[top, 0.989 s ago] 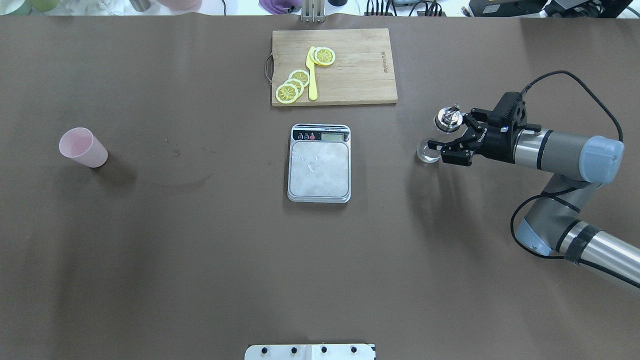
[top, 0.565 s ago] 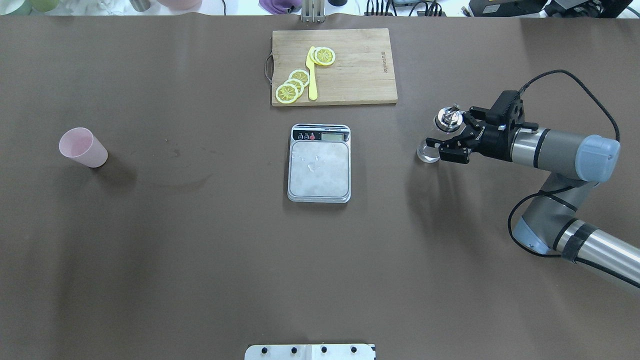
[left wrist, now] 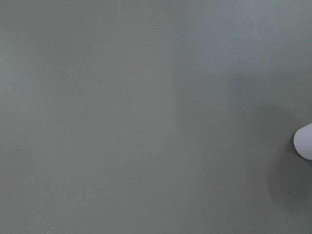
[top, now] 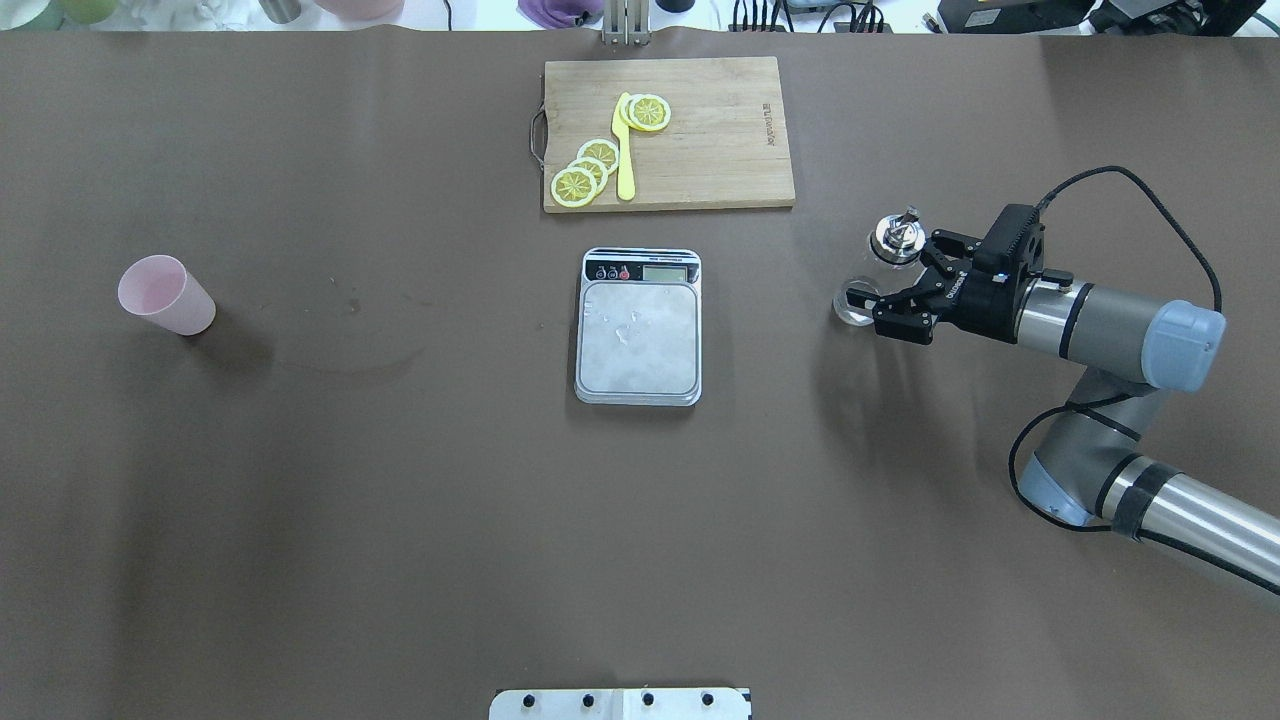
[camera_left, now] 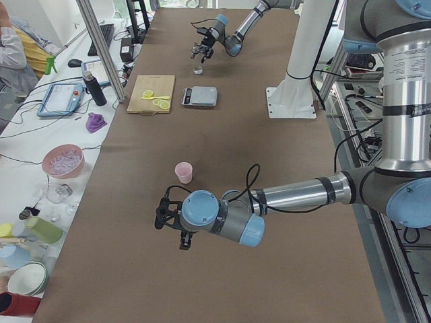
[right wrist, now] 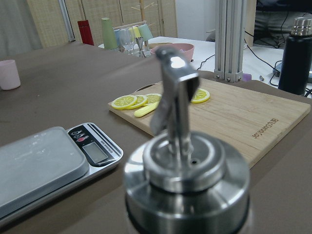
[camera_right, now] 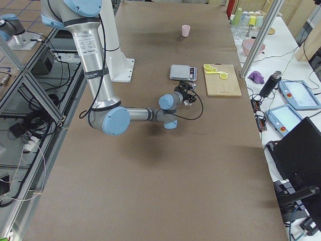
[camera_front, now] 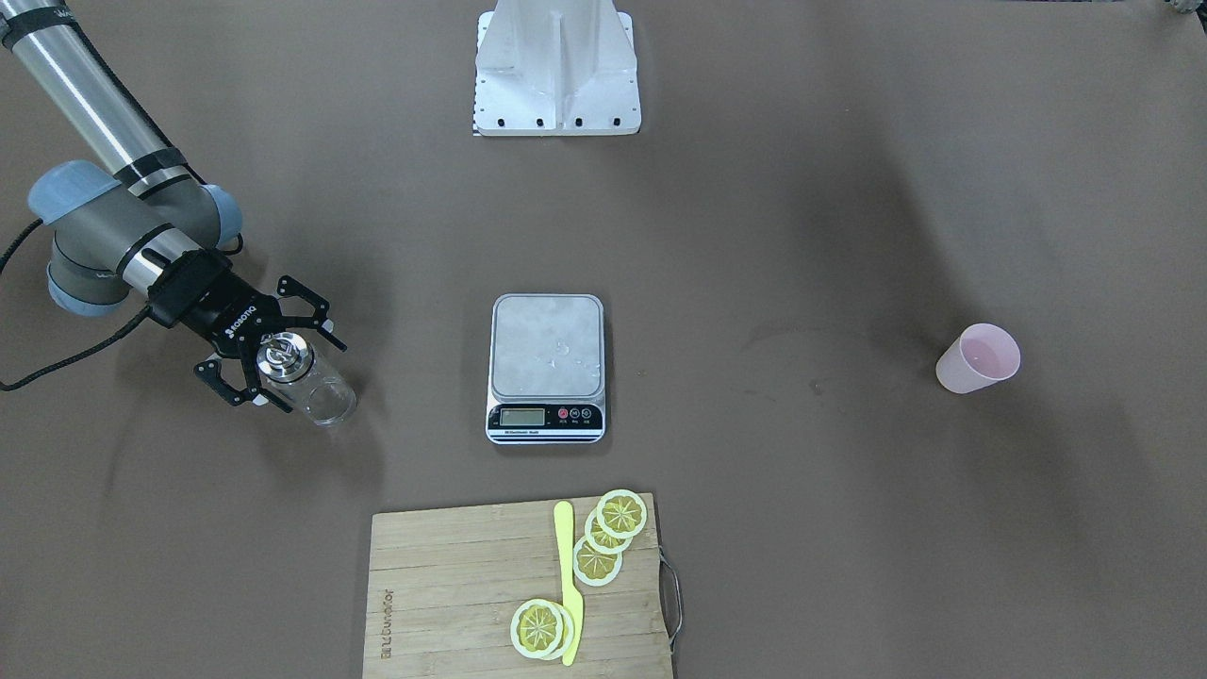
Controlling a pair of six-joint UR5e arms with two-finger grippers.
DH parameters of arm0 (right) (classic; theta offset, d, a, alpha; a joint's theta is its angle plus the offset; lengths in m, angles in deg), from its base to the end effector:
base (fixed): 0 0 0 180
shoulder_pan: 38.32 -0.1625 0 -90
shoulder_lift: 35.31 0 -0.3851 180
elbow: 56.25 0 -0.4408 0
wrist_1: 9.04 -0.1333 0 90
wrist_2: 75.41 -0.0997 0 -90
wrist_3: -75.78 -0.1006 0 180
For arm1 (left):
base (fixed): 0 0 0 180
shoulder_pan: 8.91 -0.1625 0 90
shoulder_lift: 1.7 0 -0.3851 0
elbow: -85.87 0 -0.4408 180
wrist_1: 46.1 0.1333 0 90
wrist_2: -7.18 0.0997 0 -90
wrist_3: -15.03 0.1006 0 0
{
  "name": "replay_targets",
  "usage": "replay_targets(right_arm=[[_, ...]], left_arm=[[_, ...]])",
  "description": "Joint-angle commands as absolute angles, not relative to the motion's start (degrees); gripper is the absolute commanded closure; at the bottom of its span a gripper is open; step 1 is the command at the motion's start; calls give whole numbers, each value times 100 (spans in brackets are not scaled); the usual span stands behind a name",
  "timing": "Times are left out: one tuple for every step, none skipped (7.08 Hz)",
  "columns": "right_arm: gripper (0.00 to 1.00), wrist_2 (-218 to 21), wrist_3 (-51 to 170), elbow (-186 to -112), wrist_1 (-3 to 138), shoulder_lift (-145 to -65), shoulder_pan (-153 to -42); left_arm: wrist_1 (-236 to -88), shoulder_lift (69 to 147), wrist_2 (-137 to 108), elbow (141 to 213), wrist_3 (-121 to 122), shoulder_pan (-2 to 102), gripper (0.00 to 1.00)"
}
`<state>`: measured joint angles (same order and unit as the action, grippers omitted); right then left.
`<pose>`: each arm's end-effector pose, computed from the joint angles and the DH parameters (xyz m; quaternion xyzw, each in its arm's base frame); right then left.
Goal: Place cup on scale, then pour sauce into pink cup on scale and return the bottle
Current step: 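Lift the glass sauce bottle slightly with the right gripper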
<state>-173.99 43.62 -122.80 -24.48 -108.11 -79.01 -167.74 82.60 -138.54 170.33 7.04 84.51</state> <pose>-0.4039 -0.5033 0.4641 0.5437 -0.5323 -0.1527 0.6307 -0.0803 -0.5034 0.6500 0.1381 0.4658 -0.0042 0.8740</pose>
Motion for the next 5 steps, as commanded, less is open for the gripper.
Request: replay_targets(right_arm=[[6,-17385,4361,-12217,-2469,-10817,-7892],[7,-17376,4353,-12208,-2477,-10834,-7901],[7,-17376,4353,-12173,-2477,-10835,-7901],[7,-17341,4344,-12172,-2477,-10774,-7892],[7,-17271,4344,-12164,-2469,-10791,-7901]], left_arm=[[-16774,8276,-13854,17016,703,8451,2],[-16765,8276,-13854,17015,703,8451,2],[-16774,8276,-13854,17015,703,8451,1],[-16774,8276,-13854,17033,694,8451,1],[-16774,8276,-13854,17016,703,8451,1]])
